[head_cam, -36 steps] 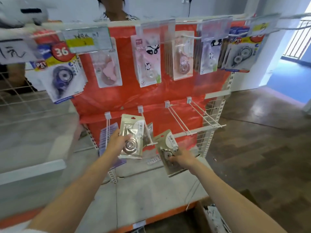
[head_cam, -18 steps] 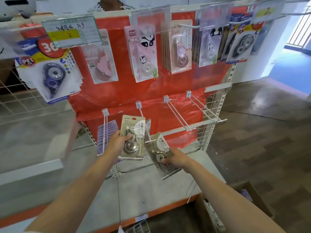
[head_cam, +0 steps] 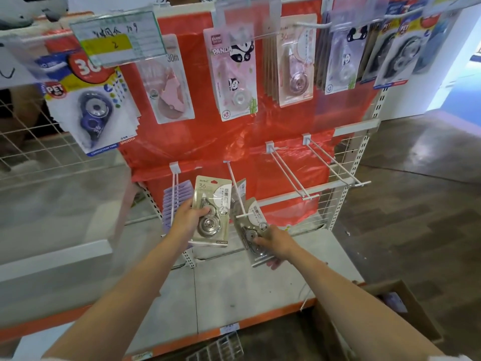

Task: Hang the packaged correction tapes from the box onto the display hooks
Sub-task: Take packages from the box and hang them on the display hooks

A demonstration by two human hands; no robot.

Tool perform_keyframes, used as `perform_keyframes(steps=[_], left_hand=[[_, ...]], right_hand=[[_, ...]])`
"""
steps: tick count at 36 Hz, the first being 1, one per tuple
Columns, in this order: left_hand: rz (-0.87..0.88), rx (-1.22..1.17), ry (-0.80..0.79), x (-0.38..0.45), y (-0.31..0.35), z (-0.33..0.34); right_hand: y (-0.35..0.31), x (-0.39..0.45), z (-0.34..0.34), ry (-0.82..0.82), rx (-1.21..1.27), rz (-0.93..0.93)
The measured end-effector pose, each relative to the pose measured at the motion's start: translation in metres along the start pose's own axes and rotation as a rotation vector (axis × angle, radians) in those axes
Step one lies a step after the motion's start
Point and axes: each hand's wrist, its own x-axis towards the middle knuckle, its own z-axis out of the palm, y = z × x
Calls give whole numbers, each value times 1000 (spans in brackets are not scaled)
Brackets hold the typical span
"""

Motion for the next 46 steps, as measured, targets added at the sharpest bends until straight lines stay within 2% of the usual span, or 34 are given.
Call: perform_keyframes(steps=[9,14,19,22,24,28,32,35,38,41,46], left_hand=[[-4,65,-19,-9,2,2],[-36,94,-1,-7,-2,8],[-11,86,16,-7,-2,15],[22,74,27,-7,2,18],[44,59,6,-7,4,21],[46,-2,-70,-9,9,36],[128,23,-109,-13,12,56],[231,169,-109,-15,11,68],[271,282,-181,-15,8,73],[284,531,-254,-17,5,73],[340,793,-400,-16,-16,65]], right_hand=[[-5,16,-10,199,-277,-2],[2,20,-16,237,-343,54],[0,19,-22,313,-408,-41],[-3,14,-26,337,-290,-151],[-9,6,-27,344,-74,-216],[-29,-21,-26,174,366,-294],[-34,-31,-23,19,412,-329],[-25,-30,-20,-39,540,-369],[-16,-32,-24,28,644,-396],[-6,-32,-29,98,648,-367],[13,-32,-37,189,592,-279]])
